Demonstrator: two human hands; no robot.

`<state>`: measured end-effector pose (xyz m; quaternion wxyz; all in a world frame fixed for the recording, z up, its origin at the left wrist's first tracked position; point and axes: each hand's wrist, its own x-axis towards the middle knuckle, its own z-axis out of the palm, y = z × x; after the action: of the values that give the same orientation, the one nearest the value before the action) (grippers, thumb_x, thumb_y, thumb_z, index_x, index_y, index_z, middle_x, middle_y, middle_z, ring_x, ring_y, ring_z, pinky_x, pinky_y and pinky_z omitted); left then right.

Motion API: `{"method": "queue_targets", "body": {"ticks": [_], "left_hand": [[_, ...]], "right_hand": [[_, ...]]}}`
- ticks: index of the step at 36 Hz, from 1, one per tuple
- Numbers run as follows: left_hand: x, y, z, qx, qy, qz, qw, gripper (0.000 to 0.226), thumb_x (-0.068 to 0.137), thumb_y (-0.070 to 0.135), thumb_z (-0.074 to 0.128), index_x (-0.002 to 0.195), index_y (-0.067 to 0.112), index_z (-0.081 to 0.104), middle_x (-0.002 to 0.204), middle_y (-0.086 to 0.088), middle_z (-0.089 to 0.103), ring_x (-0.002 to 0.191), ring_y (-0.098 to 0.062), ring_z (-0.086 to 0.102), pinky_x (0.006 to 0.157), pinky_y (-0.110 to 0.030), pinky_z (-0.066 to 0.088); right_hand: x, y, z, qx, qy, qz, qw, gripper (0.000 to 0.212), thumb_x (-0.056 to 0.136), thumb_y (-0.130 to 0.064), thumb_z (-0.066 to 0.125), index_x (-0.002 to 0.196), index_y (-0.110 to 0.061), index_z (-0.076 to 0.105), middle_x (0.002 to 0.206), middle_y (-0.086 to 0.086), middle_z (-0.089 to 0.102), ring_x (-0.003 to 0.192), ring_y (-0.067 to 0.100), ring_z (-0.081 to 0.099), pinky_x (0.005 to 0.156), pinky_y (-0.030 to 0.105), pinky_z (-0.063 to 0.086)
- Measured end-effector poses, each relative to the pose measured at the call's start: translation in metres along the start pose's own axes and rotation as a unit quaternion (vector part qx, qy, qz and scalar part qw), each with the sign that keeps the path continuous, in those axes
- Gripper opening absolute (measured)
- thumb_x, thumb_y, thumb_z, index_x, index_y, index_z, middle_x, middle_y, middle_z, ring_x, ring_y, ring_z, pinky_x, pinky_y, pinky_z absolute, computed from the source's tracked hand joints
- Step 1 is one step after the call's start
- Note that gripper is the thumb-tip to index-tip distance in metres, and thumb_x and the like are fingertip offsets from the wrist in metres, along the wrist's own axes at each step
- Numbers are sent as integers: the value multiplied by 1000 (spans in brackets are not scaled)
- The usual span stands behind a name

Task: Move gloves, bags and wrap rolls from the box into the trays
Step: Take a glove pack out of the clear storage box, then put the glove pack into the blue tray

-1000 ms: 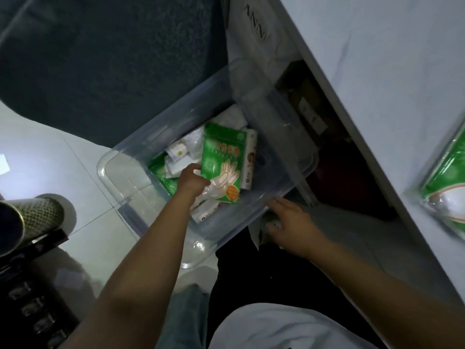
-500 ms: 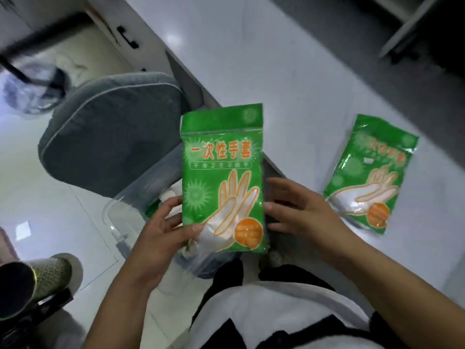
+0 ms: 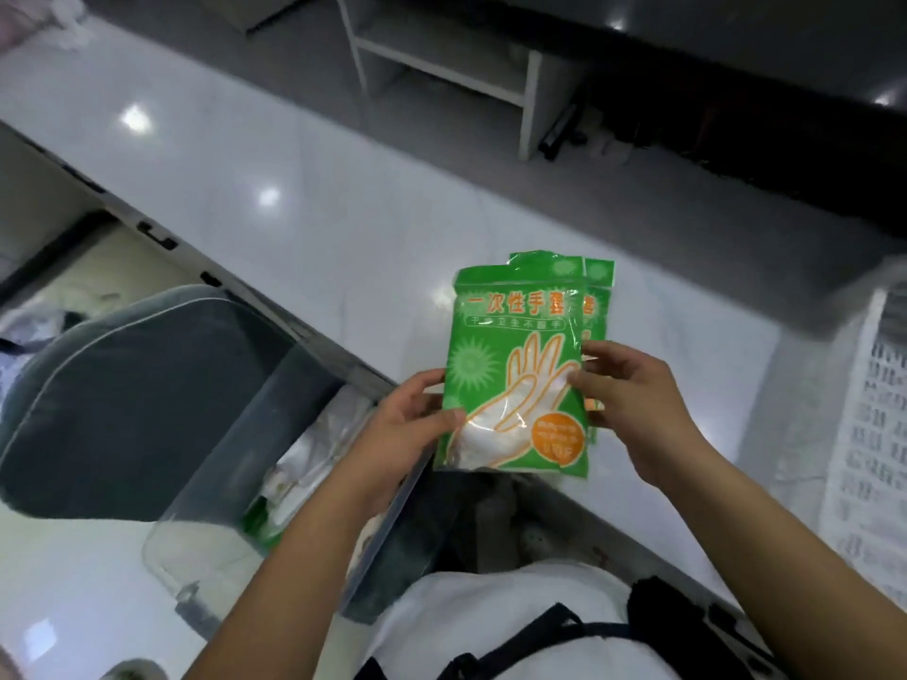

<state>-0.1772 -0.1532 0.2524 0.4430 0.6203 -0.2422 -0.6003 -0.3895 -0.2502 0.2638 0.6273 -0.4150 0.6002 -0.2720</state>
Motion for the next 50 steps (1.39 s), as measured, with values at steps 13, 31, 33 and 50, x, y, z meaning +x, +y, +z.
{"method": "queue_targets", "body": {"ticks": [13,31,33,50], "left_hand": [[69,2,42,200,74,-42,976,24,81,-5,70,100,10,67,105,-16,73,92,-28,68,78,-37,53],[102,30,53,189,31,-141,971,45,88,11,71,130,19,60,108,-5,76,92,-21,72,77,-35,57],[91,27,50,173,-5,-145,974,36,90,13,68,126,16,64,109,-4,76,98,-21,71,84,-36,57],[-21,-20,54,-41,-261,-45,963,56,81,3,68,135,13,56,125,-23,66,103,-33,69,81,-41,61]], "right_hand": [[55,32,-20,-136,71,-21,988,32,73,-16,67,103,-24,72,96,-5,73,86,20,69,81,45,58],[59,27,-29,34,15,57,998,26,78,4,60,87,-19,67,94,7,75,77,24,74,72,44,62],[51,26,-37,79,-12,74,994,28,79,10,62,91,-15,68,85,8,74,62,18,74,51,31,60],[-121,53,-96,97,-45,-13,994,48,75,-9,79,120,-21,66,107,13,74,96,31,73,72,37,60]]}}
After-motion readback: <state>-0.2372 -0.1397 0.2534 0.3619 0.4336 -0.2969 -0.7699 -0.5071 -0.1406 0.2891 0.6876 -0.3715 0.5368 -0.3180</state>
